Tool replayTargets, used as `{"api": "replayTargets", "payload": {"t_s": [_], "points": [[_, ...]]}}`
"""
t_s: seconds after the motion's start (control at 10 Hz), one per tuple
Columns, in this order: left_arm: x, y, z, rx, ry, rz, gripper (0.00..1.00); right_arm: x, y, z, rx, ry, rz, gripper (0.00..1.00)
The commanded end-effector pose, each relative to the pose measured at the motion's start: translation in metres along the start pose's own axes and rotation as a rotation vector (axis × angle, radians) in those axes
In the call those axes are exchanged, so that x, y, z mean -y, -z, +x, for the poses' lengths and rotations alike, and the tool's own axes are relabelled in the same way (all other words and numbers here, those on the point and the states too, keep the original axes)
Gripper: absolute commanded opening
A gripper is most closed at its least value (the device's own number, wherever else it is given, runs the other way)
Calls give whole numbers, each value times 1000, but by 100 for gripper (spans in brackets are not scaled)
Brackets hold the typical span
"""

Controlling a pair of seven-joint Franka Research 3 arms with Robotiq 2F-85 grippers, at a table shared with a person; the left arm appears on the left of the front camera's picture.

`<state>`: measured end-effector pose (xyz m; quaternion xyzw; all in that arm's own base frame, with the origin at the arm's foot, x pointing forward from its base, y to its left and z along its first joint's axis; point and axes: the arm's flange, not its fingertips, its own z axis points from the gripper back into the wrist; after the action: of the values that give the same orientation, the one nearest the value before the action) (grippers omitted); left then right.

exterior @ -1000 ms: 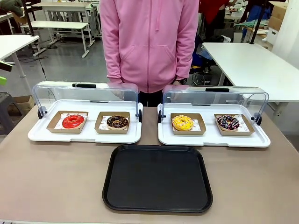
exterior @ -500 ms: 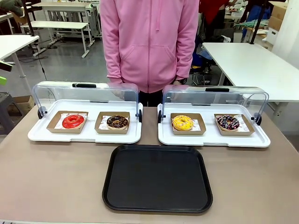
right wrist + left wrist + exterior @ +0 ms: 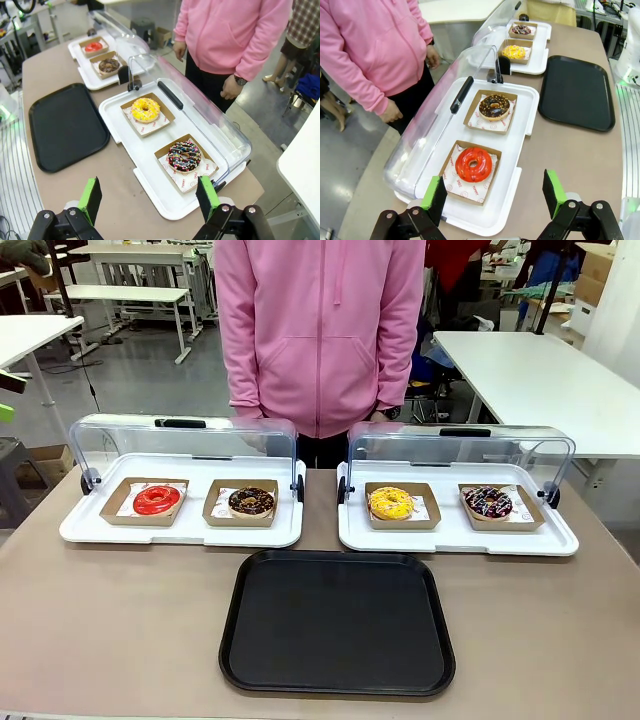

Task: Move the first donut from the left to the tray.
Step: Pick up the Paper togo box containing the Donut indicated by the person and place it on the Handle tray.

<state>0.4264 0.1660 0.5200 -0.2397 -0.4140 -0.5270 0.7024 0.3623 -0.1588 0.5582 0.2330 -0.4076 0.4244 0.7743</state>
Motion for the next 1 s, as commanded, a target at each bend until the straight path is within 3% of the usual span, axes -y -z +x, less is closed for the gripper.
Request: {"api": "replayTargets", "payload": {"t_s": [0.0,0.9], "points": [[1,0,1,5,6,-5,100,1,1,2,17,-17,0,100],[1,0,1,5,6,-5,100,1,1,2,17,-17,0,100]]}}
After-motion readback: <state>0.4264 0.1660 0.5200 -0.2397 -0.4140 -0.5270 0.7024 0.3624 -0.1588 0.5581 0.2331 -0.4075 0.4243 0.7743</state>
